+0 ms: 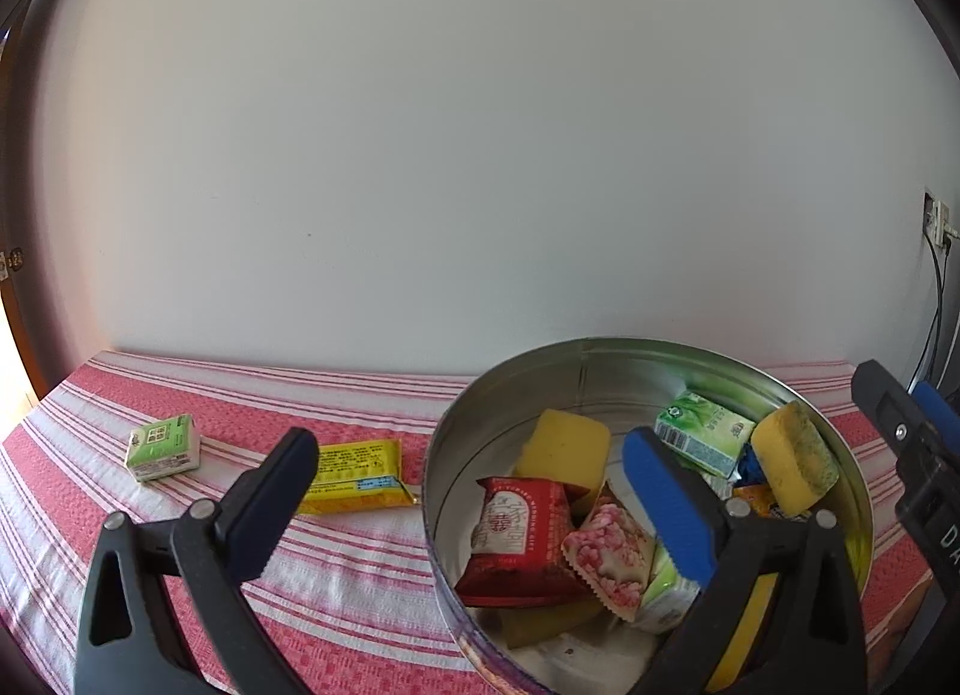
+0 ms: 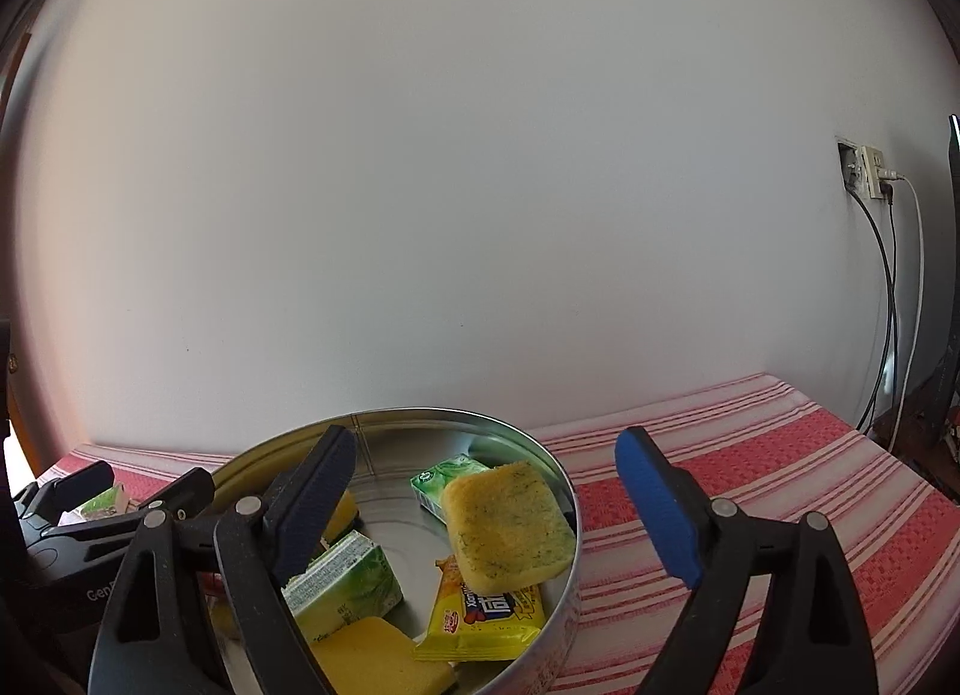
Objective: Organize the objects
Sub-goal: 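Withdraw both grippers from the tin toward the green pack and yellow bar, then grasp the yellow wrapped bar with the right gripper, then lift the yellow bar with the right gripper while the left gripper grasps the small green tissue pack, then carry the green tissue pack and yellow bar over the cookie tin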
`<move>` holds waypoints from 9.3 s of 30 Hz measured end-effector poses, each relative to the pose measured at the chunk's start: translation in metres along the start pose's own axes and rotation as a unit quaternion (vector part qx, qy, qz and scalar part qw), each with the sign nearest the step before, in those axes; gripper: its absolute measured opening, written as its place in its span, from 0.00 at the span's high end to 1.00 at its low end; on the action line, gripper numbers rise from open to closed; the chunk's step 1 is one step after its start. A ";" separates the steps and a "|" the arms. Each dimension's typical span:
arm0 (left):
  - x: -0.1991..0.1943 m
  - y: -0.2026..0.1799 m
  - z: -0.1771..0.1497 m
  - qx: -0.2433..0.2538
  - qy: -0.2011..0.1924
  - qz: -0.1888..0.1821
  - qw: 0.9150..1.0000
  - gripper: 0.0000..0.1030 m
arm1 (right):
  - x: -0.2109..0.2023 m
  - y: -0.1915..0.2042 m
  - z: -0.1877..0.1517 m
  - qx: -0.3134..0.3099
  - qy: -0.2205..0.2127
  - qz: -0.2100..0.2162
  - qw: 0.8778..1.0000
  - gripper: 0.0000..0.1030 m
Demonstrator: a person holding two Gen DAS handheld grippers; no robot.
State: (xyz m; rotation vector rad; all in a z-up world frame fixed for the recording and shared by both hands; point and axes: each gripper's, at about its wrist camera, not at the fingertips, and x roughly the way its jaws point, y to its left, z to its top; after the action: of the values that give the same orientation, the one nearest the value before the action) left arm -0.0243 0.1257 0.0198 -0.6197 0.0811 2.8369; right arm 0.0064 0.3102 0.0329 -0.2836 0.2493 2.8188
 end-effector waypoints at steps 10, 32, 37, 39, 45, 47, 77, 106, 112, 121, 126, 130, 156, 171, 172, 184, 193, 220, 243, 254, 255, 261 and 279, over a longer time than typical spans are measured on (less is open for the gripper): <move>-0.005 0.019 -0.001 0.003 -0.041 0.029 0.999 0.00 | -0.035 0.003 -0.002 0.002 -0.136 -0.018 0.991 0.03; -0.023 0.050 -0.017 0.009 -0.055 0.012 0.998 0.00 | -0.021 0.012 -0.002 0.010 -0.075 -0.022 0.997 0.03; -0.025 0.068 -0.020 0.003 -0.050 0.018 0.999 0.00 | -0.018 0.030 -0.005 0.003 -0.055 -0.024 0.998 0.03; -0.024 0.075 -0.021 0.005 -0.050 0.021 0.999 0.00 | -0.020 0.042 -0.007 -0.011 -0.057 -0.026 0.998 0.03; -0.023 0.097 -0.022 0.002 -0.047 0.034 0.998 0.00 | -0.024 0.083 -0.015 -0.019 -0.047 -0.002 0.999 0.03; -0.022 0.107 -0.022 -0.001 -0.046 0.037 0.998 0.00 | -0.014 0.095 -0.022 -0.019 -0.042 0.007 0.999 0.03; 0.033 0.269 -0.015 -0.077 0.047 0.185 0.979 0.00 | 0.080 0.287 -0.037 -0.101 0.166 0.131 0.972 0.03; 0.031 0.296 -0.020 -0.117 0.065 0.197 0.971 0.00 | 0.143 0.320 -0.061 -0.101 0.373 -0.070 0.920 0.03; 0.035 0.302 -0.022 -0.128 0.075 0.196 0.969 0.00 | 0.124 0.306 -0.062 -0.081 0.357 -0.065 0.928 0.06; 0.040 0.307 -0.024 -0.130 0.083 0.186 0.970 0.00 | 0.116 0.307 -0.056 -0.126 0.314 -0.017 0.941 0.36; 0.043 0.308 -0.025 -0.129 0.087 0.174 0.972 0.00 | 0.093 0.287 -0.049 -0.076 0.291 0.071 0.951 0.38; 0.044 0.306 -0.026 -0.137 0.085 0.149 0.976 0.00 | 0.061 0.264 -0.036 -0.033 0.233 0.150 0.960 0.39; 0.146 0.254 -0.018 -0.136 0.216 0.068 0.964 0.31 | 0.043 0.225 -0.032 -0.067 0.183 0.113 0.974 0.38; 0.049 0.244 -0.020 -0.118 0.055 0.122 0.984 0.33 | 0.018 0.231 -0.026 -0.089 0.080 0.069 0.990 0.38; 0.045 0.244 -0.021 -0.118 0.051 0.123 0.984 0.33 | 0.017 0.234 -0.025 -0.090 0.075 0.069 0.991 0.38; 0.017 0.226 -0.028 -0.091 0.022 0.130 0.987 0.32 | -0.019 0.204 -0.028 -0.097 0.056 0.065 0.992 0.38; -0.001 0.213 -0.035 -0.076 0.007 0.132 0.988 0.32 | -0.029 0.177 -0.023 -0.096 0.051 0.055 0.992 0.38; -0.043 0.177 -0.050 -0.050 -0.026 0.118 0.991 0.32 | -0.063 0.140 -0.028 -0.117 0.030 0.038 0.992 0.38; -0.055 0.106 -0.032 -0.029 -0.040 0.044 0.998 0.32 | -0.059 0.060 -0.010 -0.132 -0.025 -0.034 0.990 0.38; -0.053 0.064 -0.014 -0.023 -0.054 0.004 0.998 0.32 | -0.055 0.034 0.002 -0.123 -0.046 -0.064 0.989 0.38; -0.052 0.060 -0.013 -0.021 -0.055 0.000 0.998 0.32 | -0.054 0.032 0.003 -0.125 -0.050 -0.068 0.989 0.38; -0.046 0.040 -0.004 -0.015 -0.059 -0.020 0.998 0.32 | -0.044 0.015 0.009 -0.121 -0.060 -0.098 0.986 0.38; 0.008 -0.005 0.001 -0.006 -0.018 -0.066 0.998 0.32 | 0.009 -0.013 0.018 -0.094 0.001 -0.117 0.989 0.38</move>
State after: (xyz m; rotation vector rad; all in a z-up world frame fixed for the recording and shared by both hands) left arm -0.0302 0.1322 0.0173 -0.5559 0.0163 2.7211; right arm -0.0005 0.3288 0.0465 -0.3322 -0.0474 2.6098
